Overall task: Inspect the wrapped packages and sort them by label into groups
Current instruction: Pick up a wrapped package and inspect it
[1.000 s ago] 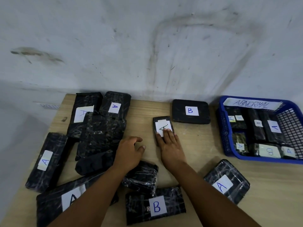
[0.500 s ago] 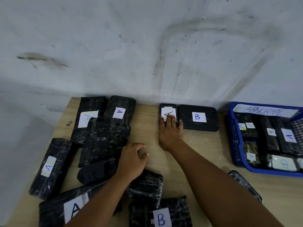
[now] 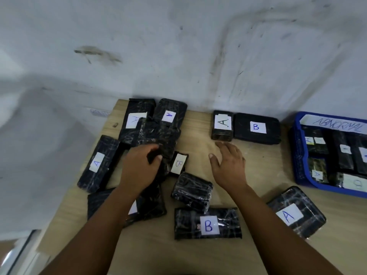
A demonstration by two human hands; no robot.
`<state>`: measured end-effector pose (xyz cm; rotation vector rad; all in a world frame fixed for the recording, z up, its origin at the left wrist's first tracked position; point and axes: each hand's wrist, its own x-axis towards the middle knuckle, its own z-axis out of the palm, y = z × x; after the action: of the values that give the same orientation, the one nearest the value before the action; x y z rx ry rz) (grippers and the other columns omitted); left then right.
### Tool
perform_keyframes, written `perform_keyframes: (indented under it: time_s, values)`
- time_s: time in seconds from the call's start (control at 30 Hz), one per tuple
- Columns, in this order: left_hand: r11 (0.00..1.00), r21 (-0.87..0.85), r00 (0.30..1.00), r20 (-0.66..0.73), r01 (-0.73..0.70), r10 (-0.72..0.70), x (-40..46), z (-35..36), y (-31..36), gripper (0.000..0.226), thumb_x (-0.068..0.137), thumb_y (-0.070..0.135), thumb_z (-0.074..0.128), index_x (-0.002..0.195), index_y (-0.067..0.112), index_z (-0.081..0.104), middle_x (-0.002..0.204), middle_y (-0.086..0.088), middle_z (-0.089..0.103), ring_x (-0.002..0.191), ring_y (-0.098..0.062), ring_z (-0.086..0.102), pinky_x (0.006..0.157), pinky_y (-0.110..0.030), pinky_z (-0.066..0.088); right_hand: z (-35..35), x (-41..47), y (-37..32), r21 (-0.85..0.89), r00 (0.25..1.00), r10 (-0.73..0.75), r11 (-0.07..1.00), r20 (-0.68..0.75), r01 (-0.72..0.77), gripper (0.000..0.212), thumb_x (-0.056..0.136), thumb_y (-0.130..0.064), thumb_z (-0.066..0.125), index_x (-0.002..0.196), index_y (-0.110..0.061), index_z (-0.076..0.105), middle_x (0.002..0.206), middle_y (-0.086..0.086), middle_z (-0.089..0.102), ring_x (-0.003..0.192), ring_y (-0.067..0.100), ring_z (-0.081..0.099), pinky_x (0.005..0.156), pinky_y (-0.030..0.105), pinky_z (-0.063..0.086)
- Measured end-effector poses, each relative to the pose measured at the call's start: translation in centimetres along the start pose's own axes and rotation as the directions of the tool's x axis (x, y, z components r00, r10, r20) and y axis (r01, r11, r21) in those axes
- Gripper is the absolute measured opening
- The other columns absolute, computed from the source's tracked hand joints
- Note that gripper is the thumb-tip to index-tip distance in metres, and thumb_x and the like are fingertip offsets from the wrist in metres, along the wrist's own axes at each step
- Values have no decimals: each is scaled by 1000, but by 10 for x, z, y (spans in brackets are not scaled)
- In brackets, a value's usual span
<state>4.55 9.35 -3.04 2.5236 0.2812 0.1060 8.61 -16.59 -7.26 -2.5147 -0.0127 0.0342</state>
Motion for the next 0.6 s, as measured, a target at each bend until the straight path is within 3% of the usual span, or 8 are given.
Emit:
perform_keyframes:
  time_s: [0.07, 0.13, 0.2, 0.3, 0.4, 0.5, 0.6]
  values:
    - [978, 192, 986, 127, 83, -109, -12, -4, -15, 72, 81, 67, 68, 141, 28, 57, 144, -5, 57, 137, -34, 47, 112, -56, 38, 2, -16, -3, 57, 1000, -12, 998, -7, 12, 48, 100, -37, 60, 144, -17, 59, 147, 15, 57, 139, 38, 46, 111, 56, 40]
    - [934, 349, 955, 242, 78, -170, -26, 0, -24, 91, 76, 75, 69, 152, 35, 40, 158, -1, 40, 149, -33, 28, 118, -58, 22, 4, -30, -8, 89, 1000, -28, 996, 7, 27, 48, 100, -35, 63, 144, -16, 59, 143, 15, 60, 135, 38, 50, 109, 55, 44]
    - [930, 361, 956, 243, 65, -161, -33, 9, -30, 86, 81, 64, 72, 153, 34, 37, 159, 1, 39, 149, -31, 27, 119, -57, 21, 3, -39, -14, 92, 998, -30, 995, 58, 24, 50, 101, -32, 65, 148, -18, 56, 145, 13, 59, 137, 36, 48, 111, 52, 43]
    - [940, 335, 981, 147, 68, -123, -32, 7, -30, 61, 88, 46, 73, 144, 34, 51, 146, 3, 54, 139, -28, 44, 115, -51, 29, 0, -49, -24, 101, 993, -53, 994, 105, 43, 53, 102, -34, 63, 152, -22, 51, 149, 9, 56, 141, 31, 44, 116, 45, 39]
    - [976, 215, 997, 72, -26, 11, -20, -16, -10, 57, 85, 50, 73, 136, 29, 61, 130, -2, 66, 123, -31, 57, 106, -53, 42, -12, -49, -40, 182, 984, -134, 977, 114, 112, 55, 101, -32, 66, 153, -23, 49, 149, 3, 57, 136, 24, 52, 110, 30, 39]
    - [984, -19, 974, 136, -178, 179, -4, -54, 29, 59, 82, 53, 68, 137, 33, 60, 123, 3, 68, 115, -21, 60, 99, -49, 50, -40, -40, -65, 356, 970, -196, 925, 144, 134, 63, 98, -34, 70, 155, -30, 43, 150, -6, 53, 125, 9, 57, 95, 15, 44]
    - [947, -192, 937, 192, -258, 294, 9, -91, 69, 60, 84, 34, 81, 139, 39, 59, 125, 13, 68, 115, -8, 63, 102, -42, 52, -78, -31, -90, 503, 935, -314, 842, 163, 194, 69, 98, -35, 70, 157, -39, 35, 151, -10, 51, 129, 7, 58, 91, 7, 49]
